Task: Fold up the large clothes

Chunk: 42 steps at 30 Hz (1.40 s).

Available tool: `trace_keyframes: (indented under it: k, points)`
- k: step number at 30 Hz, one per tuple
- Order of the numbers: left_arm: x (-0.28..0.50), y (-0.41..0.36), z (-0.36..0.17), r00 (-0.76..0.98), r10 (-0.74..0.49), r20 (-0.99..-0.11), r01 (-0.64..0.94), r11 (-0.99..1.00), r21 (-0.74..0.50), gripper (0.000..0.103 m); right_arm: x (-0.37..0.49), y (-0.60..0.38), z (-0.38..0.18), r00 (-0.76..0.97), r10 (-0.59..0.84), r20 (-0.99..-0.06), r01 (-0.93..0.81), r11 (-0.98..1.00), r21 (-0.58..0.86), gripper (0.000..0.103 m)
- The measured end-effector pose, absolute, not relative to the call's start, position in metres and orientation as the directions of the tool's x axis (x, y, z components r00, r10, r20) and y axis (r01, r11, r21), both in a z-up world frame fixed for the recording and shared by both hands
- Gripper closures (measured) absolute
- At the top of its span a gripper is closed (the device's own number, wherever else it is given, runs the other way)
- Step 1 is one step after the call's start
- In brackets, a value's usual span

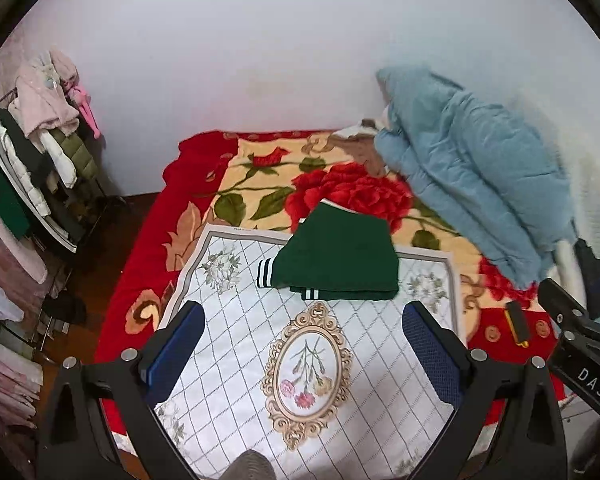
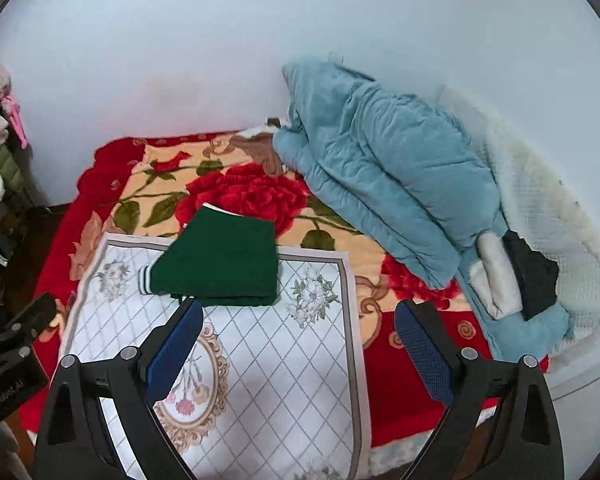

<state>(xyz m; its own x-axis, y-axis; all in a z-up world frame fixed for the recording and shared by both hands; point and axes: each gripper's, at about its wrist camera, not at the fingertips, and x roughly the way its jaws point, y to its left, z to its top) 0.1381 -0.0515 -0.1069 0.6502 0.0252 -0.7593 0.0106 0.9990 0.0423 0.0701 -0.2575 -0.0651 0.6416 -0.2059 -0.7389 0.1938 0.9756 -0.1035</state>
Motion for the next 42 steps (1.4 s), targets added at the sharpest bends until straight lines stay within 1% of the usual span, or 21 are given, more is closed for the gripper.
trace_keyframes:
  k: [4, 8, 15, 21, 29, 37, 38, 40, 42]
  points:
    - [0.101, -0.052, -0.081, 0.678, 0.032, -0.734, 0.001, 0.999, 0.045, 0.002, 0.022, -0.254, -0.027, 0.675, -0.201, -0.71, 0.199, 0.976, -0.087, 0.005]
    - [0.073, -0.047, -0.063, 0.694, 0.037, -0.719, -0.011, 0.999, 0.041, 0.002, -0.019, -0.248, 0.005, 0.713, -0.213, -0.669, 0.194, 0.975, -0.104, 0.005]
    - [0.045, -0.026, -0.041, 0.719, 0.037, -0.694, -0.021, 0.999, 0.03, 0.002, -0.057, -0.236, 0.037, 0.732, -0.227, -0.642, 0.21, 0.972, -0.104, 0.005]
    - [0.025, -0.019, -0.032, 0.742, 0.036, -0.669, -0.007, 0.999, 0.046, 0.002, -0.065, -0.222, 0.05, 0.741, -0.225, -0.633, 0.211, 0.973, -0.098, 0.005]
    - [0.018, -0.008, -0.022, 0.759, 0.037, -0.65, -0.026, 0.999, 0.026, 0.002, -0.064, -0.212, 0.054, 0.744, -0.207, -0.636, 0.197, 0.977, -0.087, 0.005]
    - [0.018, -0.006, -0.026, 0.757, 0.053, -0.651, -0.051, 0.998, 0.022, 0.002, -0.063, -0.213, 0.054, 0.75, -0.201, -0.63, 0.186, 0.978, -0.09, 0.005]
    - [0.018, -0.005, -0.026, 0.755, 0.053, -0.653, -0.053, 0.998, 0.019, 0.002, -0.062, -0.213, 0.054, 0.75, -0.196, -0.632, 0.181, 0.979, -0.09, 0.005]
    - [0.018, -0.005, -0.026, 0.755, 0.057, -0.654, -0.057, 0.998, 0.021, 0.002, -0.06, -0.214, 0.054, 0.747, -0.185, -0.638, 0.169, 0.982, -0.087, 0.0]
    - [0.017, -0.007, -0.024, 0.758, 0.059, -0.65, -0.055, 0.998, 0.026, 0.002, -0.06, -0.215, 0.053, 0.746, -0.175, -0.643, 0.157, 0.984, -0.085, 0.0]
